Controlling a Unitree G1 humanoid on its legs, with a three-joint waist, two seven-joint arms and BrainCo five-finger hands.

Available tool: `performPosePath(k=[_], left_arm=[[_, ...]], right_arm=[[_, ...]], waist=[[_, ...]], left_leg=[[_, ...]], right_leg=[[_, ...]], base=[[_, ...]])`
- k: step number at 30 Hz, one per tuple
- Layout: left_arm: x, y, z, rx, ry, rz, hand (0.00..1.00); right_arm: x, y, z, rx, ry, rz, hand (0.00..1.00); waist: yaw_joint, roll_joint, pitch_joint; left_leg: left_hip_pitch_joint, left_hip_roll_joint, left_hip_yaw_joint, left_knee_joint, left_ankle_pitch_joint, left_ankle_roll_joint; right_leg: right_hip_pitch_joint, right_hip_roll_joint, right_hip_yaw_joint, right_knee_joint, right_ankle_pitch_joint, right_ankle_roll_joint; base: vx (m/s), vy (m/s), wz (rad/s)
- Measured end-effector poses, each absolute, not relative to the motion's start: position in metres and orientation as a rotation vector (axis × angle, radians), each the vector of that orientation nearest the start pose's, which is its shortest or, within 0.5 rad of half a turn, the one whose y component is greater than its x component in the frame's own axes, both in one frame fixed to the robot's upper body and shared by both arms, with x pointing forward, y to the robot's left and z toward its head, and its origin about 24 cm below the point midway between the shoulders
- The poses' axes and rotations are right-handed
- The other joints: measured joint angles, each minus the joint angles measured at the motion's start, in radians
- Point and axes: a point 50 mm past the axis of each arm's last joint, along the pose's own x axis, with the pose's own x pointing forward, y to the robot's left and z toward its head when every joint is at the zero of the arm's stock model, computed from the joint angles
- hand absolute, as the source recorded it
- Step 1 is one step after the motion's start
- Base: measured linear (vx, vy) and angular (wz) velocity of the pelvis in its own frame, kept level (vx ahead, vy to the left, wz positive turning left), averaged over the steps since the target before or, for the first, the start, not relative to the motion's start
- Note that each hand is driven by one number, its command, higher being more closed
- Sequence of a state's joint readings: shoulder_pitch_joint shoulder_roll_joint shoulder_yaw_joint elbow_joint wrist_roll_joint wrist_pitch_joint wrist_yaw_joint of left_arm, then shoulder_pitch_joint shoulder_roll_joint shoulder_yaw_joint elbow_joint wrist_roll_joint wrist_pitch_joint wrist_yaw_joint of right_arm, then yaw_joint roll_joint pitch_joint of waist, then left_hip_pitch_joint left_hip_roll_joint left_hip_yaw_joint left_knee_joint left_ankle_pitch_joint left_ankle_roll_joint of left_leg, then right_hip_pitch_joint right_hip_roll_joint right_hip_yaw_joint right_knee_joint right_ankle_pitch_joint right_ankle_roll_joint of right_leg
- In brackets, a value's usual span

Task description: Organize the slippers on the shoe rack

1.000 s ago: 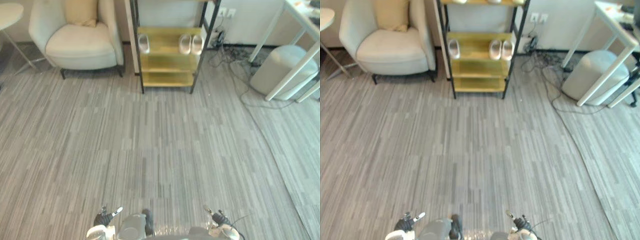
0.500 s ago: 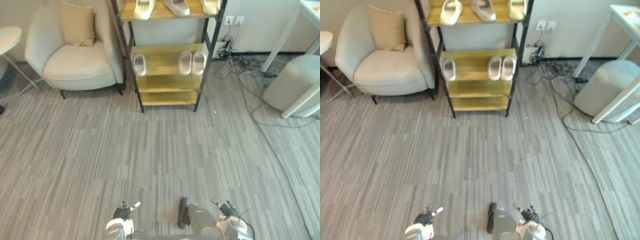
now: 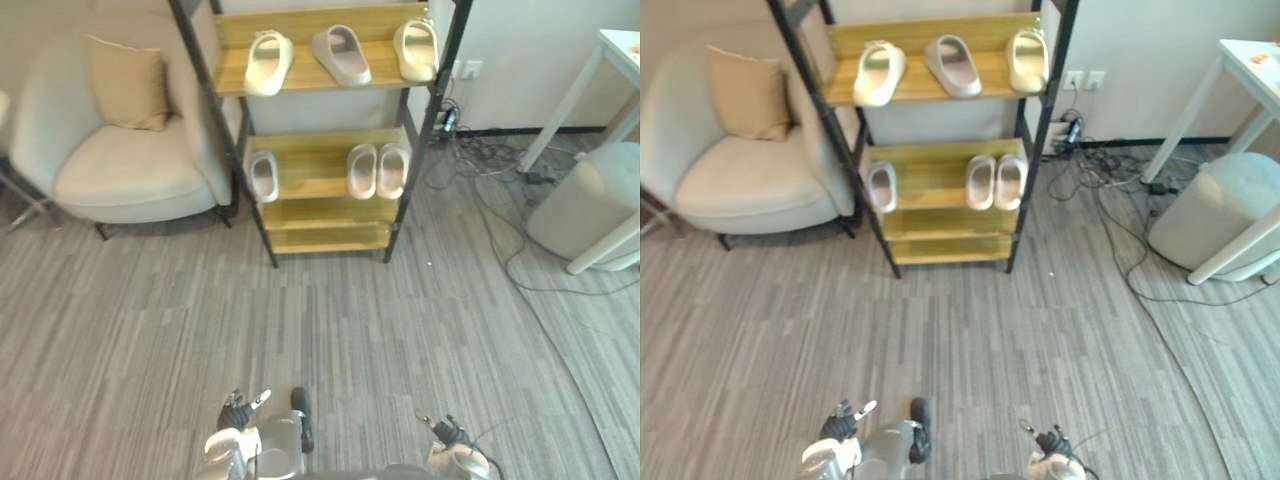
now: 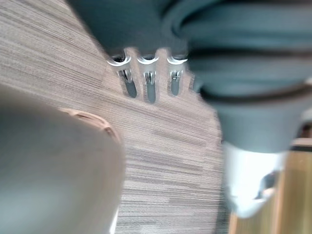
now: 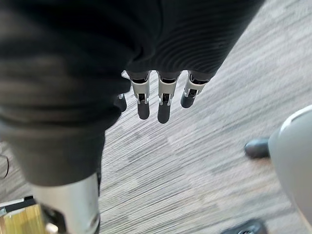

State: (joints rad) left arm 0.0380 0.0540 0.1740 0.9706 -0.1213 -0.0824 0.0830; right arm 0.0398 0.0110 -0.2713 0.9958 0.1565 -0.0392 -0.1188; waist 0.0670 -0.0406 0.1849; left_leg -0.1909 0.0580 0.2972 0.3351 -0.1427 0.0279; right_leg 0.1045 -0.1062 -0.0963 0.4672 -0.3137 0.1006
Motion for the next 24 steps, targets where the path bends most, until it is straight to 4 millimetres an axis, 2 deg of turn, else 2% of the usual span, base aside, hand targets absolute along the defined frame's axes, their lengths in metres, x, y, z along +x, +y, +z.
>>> performPosePath(k=[1, 2, 3, 4, 5, 7, 8, 10, 11, 12, 13, 14, 15, 16, 17, 18, 19, 20, 21, 22, 24], left_arm=[[0.131, 0.201, -0.146, -0.092, 0.917, 0.334, 0.0], [0.131, 0.2, -0.147, -0.067, 0.931, 0.307, 0.0], [0.132, 0.198, -0.147, -0.064, 0.93, 0.298, 0.0], [0.134, 0.195, -0.147, -0.056, 0.929, 0.276, 0.0], [0.136, 0.19, -0.146, -0.052, 0.927, 0.255, 0.0], [0.138, 0.187, -0.147, -0.056, 0.926, 0.246, 0.0], [0.138, 0.184, -0.147, -0.062, 0.929, 0.24, 0.0], [0.14, 0.182, -0.147, -0.068, 0.926, 0.239, 0.0], [0.14, 0.182, -0.147, -0.07, 0.927, 0.241, 0.0], [0.134, 0.185, -0.148, -0.077, 0.937, 0.264, 0.0], [0.132, 0.187, -0.149, -0.086, 0.943, 0.279, 0.0], [0.132, 0.186, -0.149, -0.094, 0.944, 0.283, 0.0], [0.131, 0.172, -0.152, -0.134, 0.955, 0.275, 0.0], [0.131, 0.168, -0.152, -0.151, 0.956, 0.275, 0.0], [0.131, 0.168, -0.152, -0.155, 0.956, 0.277, 0.0], [0.132, 0.17, -0.151, -0.174, 0.946, 0.299, 0.0], [0.134, 0.172, -0.15, -0.193, 0.932, 0.321, 0.0], [0.134, 0.172, -0.149, -0.196, 0.928, 0.324, 0.0], [0.135, 0.174, -0.147, -0.198, 0.911, 0.331, 0.0], [0.135, 0.175, -0.147, -0.195, 0.905, 0.332, 0.0], [0.137, 0.175, -0.146, -0.194, 0.896, 0.33, 0.0]], right_arm=[[0.118, -0.188, -0.154, 0.223, 0.989, -0.449, 0.0], [0.117, -0.191, -0.154, 0.217, 0.988, -0.452, 0.0], [0.117, -0.192, -0.154, 0.214, 0.988, -0.453, 0.0], [0.117, -0.193, -0.154, 0.21, 0.987, -0.455, 0.0], [0.117, -0.194, -0.153, 0.21, 0.984, -0.452, 0.0], [0.118, -0.194, -0.153, 0.211, 0.982, -0.451, 0.0], [0.119, -0.196, -0.152, 0.21, 0.976, -0.449, 0.0], [0.121, -0.2, -0.151, 0.203, 0.966, -0.452, 0.0], [0.121, -0.2, -0.151, 0.202, 0.968, -0.452, 0.0], [0.12, -0.199, -0.152, 0.208, 0.972, -0.454, 0.0], [0.119, -0.198, -0.152, 0.213, 0.976, -0.454, 0.0], [0.119, -0.198, -0.152, 0.215, 0.975, -0.455, 0.0], [0.12, -0.207, -0.15, 0.195, 0.963, -0.462, 0.0], [0.12, -0.211, -0.15, 0.195, 0.961, -0.474, 0.0], [0.12, -0.211, -0.15, 0.196, 0.961, -0.477, 0.0], [0.119, -0.213, -0.15, 0.202, 0.956, -0.489, 0.0], [0.119, -0.212, -0.15, 0.2, 0.955, -0.486, 0.0], [0.118, -0.212, -0.15, 0.199, 0.956, -0.487, 0.0], [0.115, -0.213, -0.151, 0.192, 0.966, -0.489, 0.0], [0.115, -0.212, -0.151, 0.193, 0.968, -0.486, 0.0], [0.114, -0.211, -0.152, 0.197, 0.973, -0.488, 0.0]], waist=[[-0.002, -0.003, -0.001], [-0.016, -0.008, -0.001], [-0.018, -0.006, 0.0], [-0.017, 0.002, 0.004], [-0.02, 0.003, 0.005], [-0.023, 0.004, 0.005], [-0.027, 0.007, 0.006], [-0.03, 0.02, 0.015], [-0.03, 0.021, 0.016], [-0.03, 0.016, 0.019], [-0.032, 0.01, 0.017], [-0.034, 0.009, 0.015], [-0.036, 0.06, 0.009], [-0.035, 0.078, 0.001], [-0.035, 0.081, 0.001], [-0.048, 0.091, 0.009], [-0.065, 0.091, 0.022], [-0.064, 0.089, 0.023], [-0.051, 0.096, 0.023], [-0.048, 0.094, 0.022], [-0.048, 0.09, 0.02]], left_leg=[[0.012, -0.005, 0.0, -0.002, -0.009, 0.002], [0.094, -0.028, -0.003, -0.02, -0.05, 0.006], [0.123, -0.032, -0.005, -0.029, -0.06, 0.008], [0.205, -0.042, -0.01, -0.078, -0.066, 0.006], [0.265, -0.041, -0.022, -0.123, -0.066, 0.006], [0.303, -0.033, -0.036, -0.152, -0.066, 0.006], [0.326, -0.023, -0.044, -0.17, -0.07, -0.002], [0.369, -0.002, -0.06, -0.196, -0.089, -0.034], [0.374, 0.001, -0.06, -0.196, -0.092, -0.04], [0.412, 0.002, -0.062, -0.196, -0.116, -0.079], [0.437, -0.001, -0.071, -0.194, -0.128, -0.097], [0.447, 0.004, -0.079, -0.194, -0.133, -0.103], [0.463, 0.048, -0.105, -0.178, -0.135, -0.107], [0.45, 0.063, -0.117, -0.145, -0.134, -0.108], [0.441, 0.069, -0.119, -0.129, -0.134, -0.108], [0.37, 0.107, -0.144, 0.05, -0.134, -0.108], [0.261, 0.16, -0.174, 0.318, -0.086, -0.122], [0.237, 0.178, -0.174, 0.382, -0.081, -0.124], [0.17, 0.234, -0.155, 0.562, -0.081, -0.129], [0.133, 0.261, -0.122, 0.6, -0.087, -0.132], [0.104, 0.265, -0.084, 0.55, -0.091, -0.131]], right_leg=[[-0.016, -0.007, -0.001, 0.051, 0.009, 0.014], [-0.099, -0.05, -0.011, 0.301, 0.024, 0.06], [-0.122, -0.058, -0.021, 0.355, 0.021, 0.057], [-0.17, -0.078, -0.063, 0.405, 0.0, 0.036], [-0.208, -0.083, -0.115, 0.372, -0.019, 0.004], [-0.252, -0.075, -0.152, 0.284, -0.026, -0.02], [-0.301, -0.059, -0.152, 0.171, -0.016, -0.03], [-0.361, -0.028, -0.125, -0.012, 0.081, -0.05], [-0.367, -0.024, -0.118, -0.035, 0.1, -0.051], [-0.363, -0.009, -0.09, -0.165, 0.233, -0.07], [-0.356, -0.015, -0.074, -0.162, 0.329, -0.083], [-0.355, -0.013, -0.072, -0.145, 0.327, -0.096], [-0.349, 0.01, -0.111, -0.088, 0.245, -0.104], [-0.346, 0.018, -0.124, -0.075, 0.214, -0.108], [-0.344, 0.019, -0.13, -0.072, 0.206, -0.109], [-0.3, 0.025, -0.168, -0.076, 0.17, -0.119], [-0.231, 0.041, -0.201, -0.099, 0.154, -0.136], [-0.213, 0.048, -0.205, -0.107, 0.15, -0.142], [-0.145, 0.074, -0.214, -0.139, 0.137, -0.157], [-0.086, 0.09, -0.216, -0.187, 0.135, -0.158], [-0.048, 0.091, -0.215, -0.226, 0.139, -0.153]], base=[[0.6, 0.233, -0.13], [0.49, 0.169, 0.12], [0.56, 0.166, 0.19], [0.43, 0.084, 0.22], [0.42, 0.066, 0.26], [0.34, 0.003, 0.32], [0.44, -0.07, 0.42], [0.41, -0.116, 0.31], [0.39, -0.175, 0.19], [0.31, -0.164, 0.22], [0.4, -0.223, 0.26], [0.43, -0.287, 0.31], [0.52, -0.352, 0.34], [0.5, -0.348, 0.31], [0.36, -0.307, 0.49], [0.31, -0.312, 0.75], [0.3, -0.301, 0.75], [0.29, -0.239, 0.34], [0.28, -0.183, -0.11], [0.35, -0.182, -0.15], [0.28, -0.094, -0.06]])
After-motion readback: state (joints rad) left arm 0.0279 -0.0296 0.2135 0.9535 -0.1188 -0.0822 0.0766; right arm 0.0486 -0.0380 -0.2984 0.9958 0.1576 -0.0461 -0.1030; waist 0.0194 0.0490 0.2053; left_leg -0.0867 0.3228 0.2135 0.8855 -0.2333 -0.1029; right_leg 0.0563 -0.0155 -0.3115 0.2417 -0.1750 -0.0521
